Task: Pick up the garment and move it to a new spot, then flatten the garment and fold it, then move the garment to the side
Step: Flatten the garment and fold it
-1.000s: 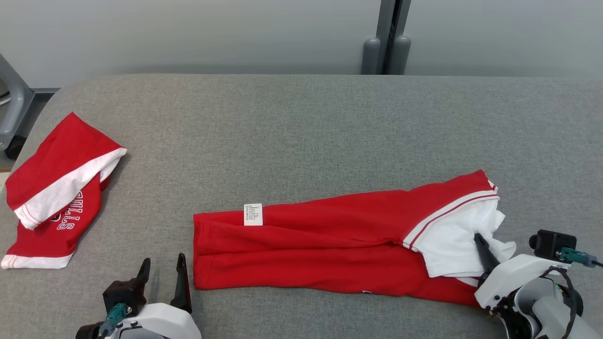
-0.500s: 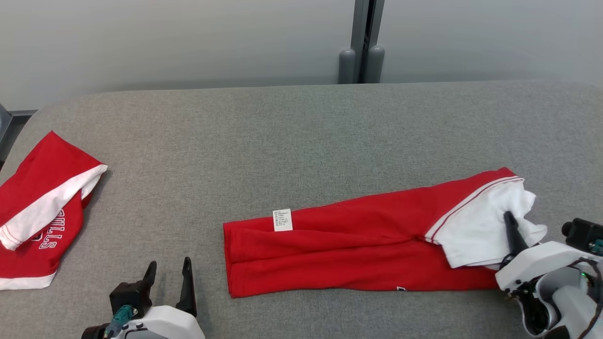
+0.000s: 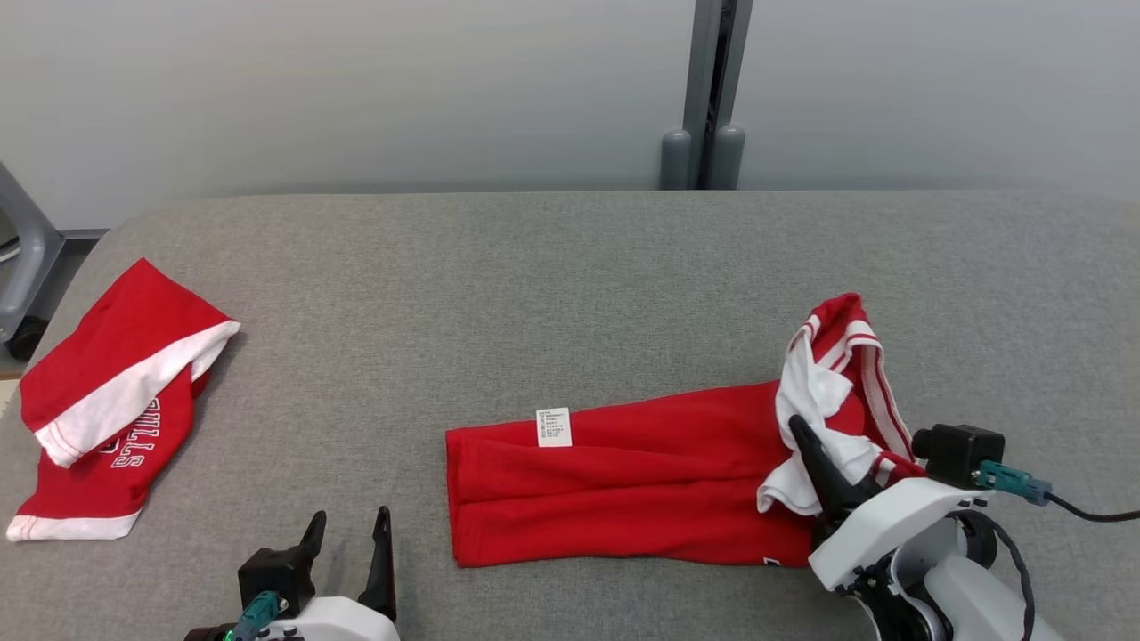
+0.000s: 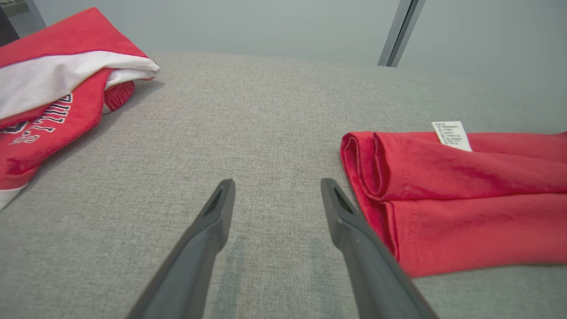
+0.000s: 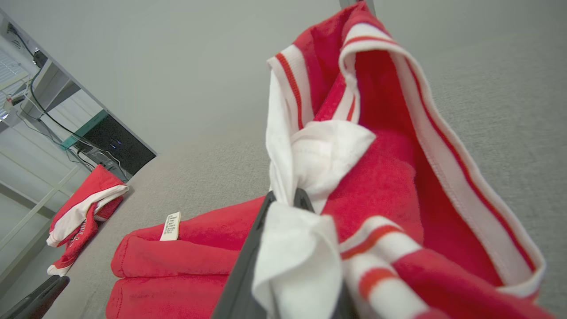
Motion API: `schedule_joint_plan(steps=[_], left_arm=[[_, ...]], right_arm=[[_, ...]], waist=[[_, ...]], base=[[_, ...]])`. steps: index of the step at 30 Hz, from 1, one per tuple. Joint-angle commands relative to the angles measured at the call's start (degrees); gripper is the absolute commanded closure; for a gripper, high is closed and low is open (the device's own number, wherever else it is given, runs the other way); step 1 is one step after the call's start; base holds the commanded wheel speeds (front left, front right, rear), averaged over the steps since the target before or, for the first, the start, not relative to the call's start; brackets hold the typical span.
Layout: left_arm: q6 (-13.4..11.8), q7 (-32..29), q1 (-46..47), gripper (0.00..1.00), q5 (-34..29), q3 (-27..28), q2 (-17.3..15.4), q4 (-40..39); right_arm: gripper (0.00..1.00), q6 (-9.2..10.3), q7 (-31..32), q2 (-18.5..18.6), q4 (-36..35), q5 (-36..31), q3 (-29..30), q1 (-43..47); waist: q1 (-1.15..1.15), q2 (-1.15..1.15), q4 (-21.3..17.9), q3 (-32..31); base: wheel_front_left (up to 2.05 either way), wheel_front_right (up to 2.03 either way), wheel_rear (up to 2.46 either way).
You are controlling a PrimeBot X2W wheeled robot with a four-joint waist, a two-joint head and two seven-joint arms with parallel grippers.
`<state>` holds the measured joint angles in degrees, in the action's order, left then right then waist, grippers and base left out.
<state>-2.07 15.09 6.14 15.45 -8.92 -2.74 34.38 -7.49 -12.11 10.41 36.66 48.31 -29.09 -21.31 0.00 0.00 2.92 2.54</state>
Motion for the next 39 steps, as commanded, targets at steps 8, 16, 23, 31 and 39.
schedule_joint_plan(steps=[8,16,23,31,39], left_arm=[[-0.25,0.08,-0.8,0.0,0.18,-1.53,-0.31,0.17],[-0.24,0.09,0.14,0.0,0.63,-3.75,-0.29,0.43],[-0.4,0.09,0.57,0.0,1.31,-5.66,-0.3,0.49],[-1.26,0.09,0.75,0.0,2.11,-6.16,-0.28,0.03],[-2.1,0.09,1.35,0.0,1.18,-5.22,-0.3,-1.18]], right_arm=[[1.0,0.0,1.71,-1.36,-3.13,1.8,-6.26,-0.49],[1.0,0.0,2.31,-3.99,-1.72,2.4,-11.88,-3.7],[1.0,0.0,1.64,-5.73,1.39,2.8,-15.37,-6.37],[0.0,0.0,-1.85,-6.95,4.57,3.17,-16.42,-9.82],[0.0,0.0,-3.08,-4.8,3.89,-7.59,-0.51,-8.58]], waist=[[0.0,0.0,4.62,-0.77],[0.0,0.0,10.47,-0.52],[0.0,0.0,13.96,-0.02],[0.0,0.0,14.29,0.58],[0.0,0.0,9.71,0.92]], base=[[0.0,0.0,0.0],[0.0,0.0,0.0],[0.0,0.0,0.0],[0.0,0.0,0.0],[0.0,0.0,0.0]])
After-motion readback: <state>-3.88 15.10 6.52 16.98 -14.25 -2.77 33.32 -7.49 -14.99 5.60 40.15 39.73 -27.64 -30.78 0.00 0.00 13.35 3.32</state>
